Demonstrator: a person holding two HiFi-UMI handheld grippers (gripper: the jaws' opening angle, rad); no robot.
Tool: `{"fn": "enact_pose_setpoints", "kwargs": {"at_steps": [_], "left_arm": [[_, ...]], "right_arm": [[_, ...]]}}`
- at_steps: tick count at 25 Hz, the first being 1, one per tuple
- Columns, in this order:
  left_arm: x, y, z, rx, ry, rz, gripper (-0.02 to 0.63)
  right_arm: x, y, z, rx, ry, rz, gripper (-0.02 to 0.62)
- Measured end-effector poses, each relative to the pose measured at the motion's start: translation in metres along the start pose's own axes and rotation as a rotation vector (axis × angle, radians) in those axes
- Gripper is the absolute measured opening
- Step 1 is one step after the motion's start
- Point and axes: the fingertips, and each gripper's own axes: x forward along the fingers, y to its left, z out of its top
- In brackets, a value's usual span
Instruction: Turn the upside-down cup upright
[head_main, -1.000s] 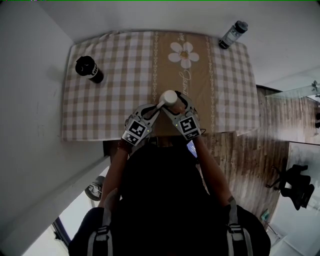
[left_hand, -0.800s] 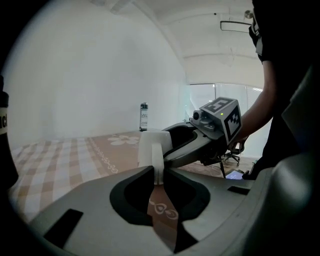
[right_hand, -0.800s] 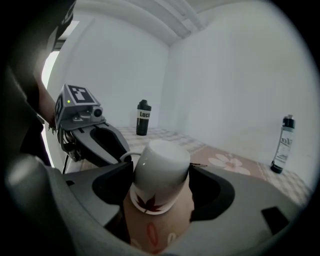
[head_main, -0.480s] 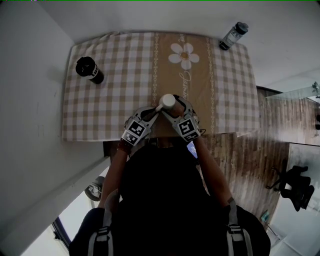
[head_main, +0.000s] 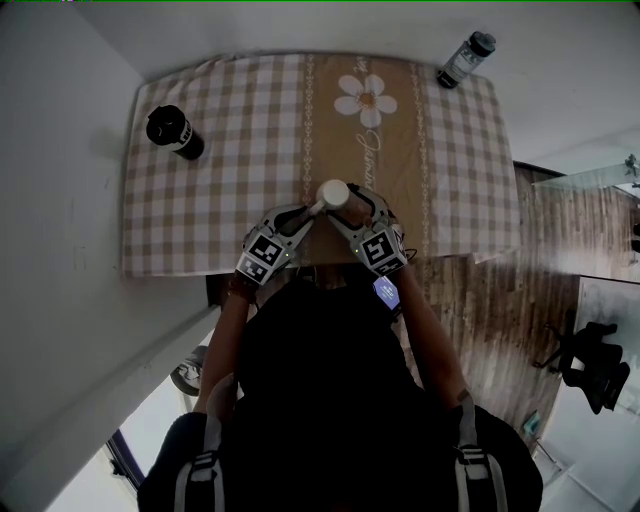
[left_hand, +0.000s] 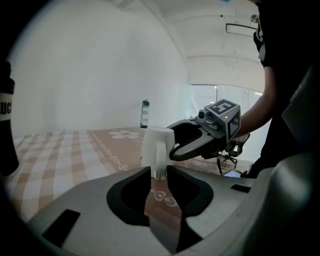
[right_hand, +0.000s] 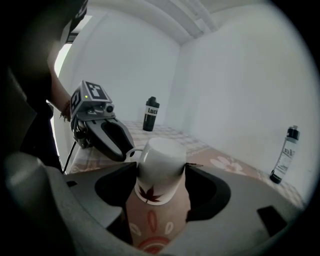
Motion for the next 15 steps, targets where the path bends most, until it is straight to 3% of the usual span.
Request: {"fn": "enact_pose_setpoints", "kwargs": {"at_steps": [3, 7, 11, 15], "left_arm": [[-0.015, 0.004, 0.005, -0.013, -0.031, 0.011, 0.114], [-0.039, 0.014, 0.035, -0.043, -0.144, 0.063, 0.114], [-0.061, 0.031, 0.076, -0.061, -0.284, 0.193, 0.107], [-0.08, 0.043, 0.12, -0.089, -0.431, 0.338, 0.096]], "right_arm": [[-0.011, -0.001, 0.005, 0.054, -0.012, -0.023, 0.293], [-0.029, -0.012, 0.021, 0.089, -0.088, -0.082, 0.262], [-0.051, -0.032, 0.059, 0.225, -0.236, -0.193, 0.202], [-0.066, -0.042, 0.099, 0.271, -0.343, -0.282, 0.161]]}}
